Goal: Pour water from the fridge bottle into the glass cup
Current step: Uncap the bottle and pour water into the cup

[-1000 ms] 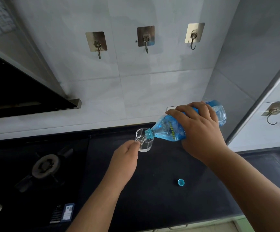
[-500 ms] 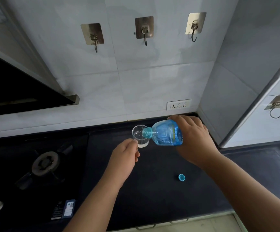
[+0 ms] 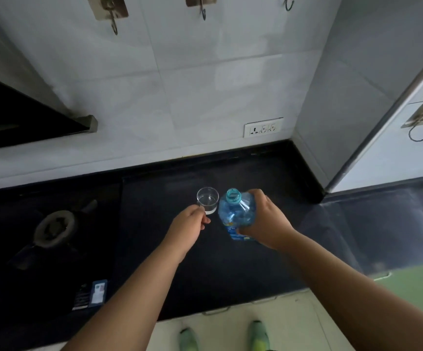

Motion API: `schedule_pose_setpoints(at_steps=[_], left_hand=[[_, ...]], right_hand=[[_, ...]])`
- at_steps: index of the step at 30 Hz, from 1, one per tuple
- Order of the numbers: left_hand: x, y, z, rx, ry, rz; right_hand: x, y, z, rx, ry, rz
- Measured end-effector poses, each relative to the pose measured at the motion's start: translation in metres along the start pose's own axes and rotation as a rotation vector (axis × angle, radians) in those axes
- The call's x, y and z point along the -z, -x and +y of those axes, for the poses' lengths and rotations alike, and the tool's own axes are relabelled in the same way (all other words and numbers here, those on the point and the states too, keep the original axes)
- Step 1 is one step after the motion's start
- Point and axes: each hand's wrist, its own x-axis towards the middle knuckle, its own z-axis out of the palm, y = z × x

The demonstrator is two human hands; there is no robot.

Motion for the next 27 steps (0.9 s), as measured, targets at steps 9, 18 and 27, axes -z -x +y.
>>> schedule_pose_setpoints(at_steps=[9,18,27], left_hand=[[-0.034,-0.032,-0.052,0.136,0.032,-0.124],[-0.052,-0.062,-0.081,0.265,0.015,-0.143],[-0.068,-0.072,-0.093,0.223,-0.271,-0.114]], right_hand=[[-0.046,-0.003,0.026,-0.102,-0.106,-0.112],[-0.067,0.0,0.047,-0.134,-0.161,-0.17],[-0.069,-0.002,0.053,-0.113,-0.169,-0.193]])
